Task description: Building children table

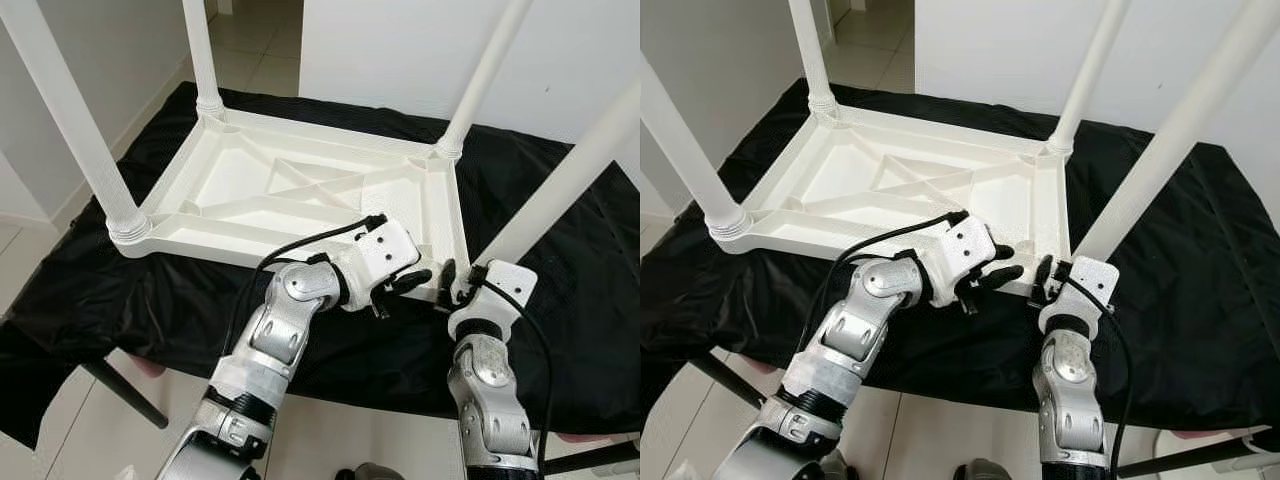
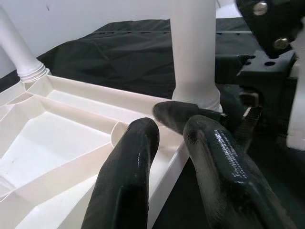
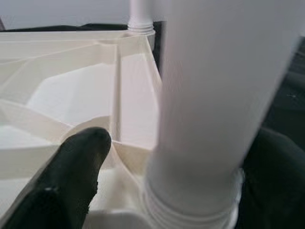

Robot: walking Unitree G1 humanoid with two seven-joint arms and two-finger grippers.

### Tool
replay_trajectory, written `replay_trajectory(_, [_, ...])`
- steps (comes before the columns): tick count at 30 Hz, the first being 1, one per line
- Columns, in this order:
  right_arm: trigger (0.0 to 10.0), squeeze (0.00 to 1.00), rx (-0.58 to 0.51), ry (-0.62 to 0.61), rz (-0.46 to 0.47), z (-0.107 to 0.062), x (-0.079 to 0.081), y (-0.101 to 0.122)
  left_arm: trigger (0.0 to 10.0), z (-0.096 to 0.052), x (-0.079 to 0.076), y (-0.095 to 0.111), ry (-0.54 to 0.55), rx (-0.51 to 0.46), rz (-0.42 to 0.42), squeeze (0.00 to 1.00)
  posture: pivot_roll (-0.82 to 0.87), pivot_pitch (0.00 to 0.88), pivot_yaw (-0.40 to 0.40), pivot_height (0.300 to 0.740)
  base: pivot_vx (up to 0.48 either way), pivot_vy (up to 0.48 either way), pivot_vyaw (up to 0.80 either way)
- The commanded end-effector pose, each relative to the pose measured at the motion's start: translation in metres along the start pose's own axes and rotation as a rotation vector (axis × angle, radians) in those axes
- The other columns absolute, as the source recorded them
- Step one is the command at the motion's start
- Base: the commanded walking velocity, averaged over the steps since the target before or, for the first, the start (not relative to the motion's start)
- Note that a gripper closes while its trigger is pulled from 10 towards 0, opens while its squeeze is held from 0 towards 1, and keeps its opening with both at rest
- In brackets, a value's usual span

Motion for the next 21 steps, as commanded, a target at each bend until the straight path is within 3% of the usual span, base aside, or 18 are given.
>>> replay_trajectory(1, [10.0, 1.0, -0.023, 0.0, 0.002, -0.001, -0.01, 0.005, 10.0, 0.001, 0.01, 0.0, 0.122, -0.001, 0.008, 0.0, 0.0, 0.0, -0.06, 0.74, 0.0, 0.0, 0.0])
replay_trajectory(5, [10.0, 1.0, -0.058, 0.085, -0.016, 0.002, -0.021, 0.011, 10.0, 0.0, 0.012, 0.0, 0.127, 0.001, 0.009, 0.0, 0.0, 0.0, -0.063, 0.74, 0.0, 0.0, 0.0])
replay_trajectory(6, [10.0, 0.8, -0.062, 0.115, -0.022, 0.004, -0.024, 0.011, 10.0, 0.0, 0.012, 0.0, 0.129, 0.001, 0.008, 0.0, 0.01, 0.0, -0.061, 0.74, 0.0, 0.0, 0.0])
replay_trajectory(7, [10.0, 0.0, -0.083, 0.184, -0.092, 0.008, -0.029, 0.012, 10.0, -0.001, 0.013, 0.001, 0.128, -0.001, 0.008, 0.0, 0.01, 0.0, -0.056, 0.74, 0.0, 0.0, 0.0])
replay_trajectory(13, [10.0, 0.0, -0.097, 0.283, -0.166, 0.018, -0.036, 0.011, 10.0, -0.003, 0.01, 0.002, 0.106, -0.012, 0.013, 0.0, 0.0, 0.0, -0.05, 0.74, 0.0, 0.0, 0.0])
replay_trajectory(14, [10.0, 0.0, -0.103, 0.377, -0.181, 0.023, -0.033, 0.012, 10.0, -0.006, 0.004, 0.002, 0.056, -0.023, 0.009, 0.0, 0.01, 0.0, -0.052, 0.74, 0.0, 0.0, 0.0])
replay_trajectory(19, [10.0, 0.0, -0.121, 0.512, -0.185, 0.033, -0.023, 0.015, 10.0, -0.011, -0.009, 0.004, -0.048, -0.048, -0.003, 0.0, 0.01, 0.0, -0.052, 0.74, 0.0, 0.0, 0.0])
replay_trajectory(21, [10.0, 0.0, -0.129, 0.593, -0.231, 0.04, -0.013, 0.015, 10.0, -0.014, -0.018, 0.003, -0.113, -0.048, 0.002, 0.0, 0.02, 0.0, -0.051, 0.74, 0.0, 0.0, 0.0])
Point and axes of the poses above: a point about 5 cm out from each wrist's last joint towards the gripper, its own z axis pointing out of the wrist towards the gripper, its own y axis along the axis of the wrist's last joint, x = y × z, the point moved 3 cm from there along z, pointing out of the wrist towards the gripper, and after that the axes turned 8 degrees about -z, right-handed, at the moved point
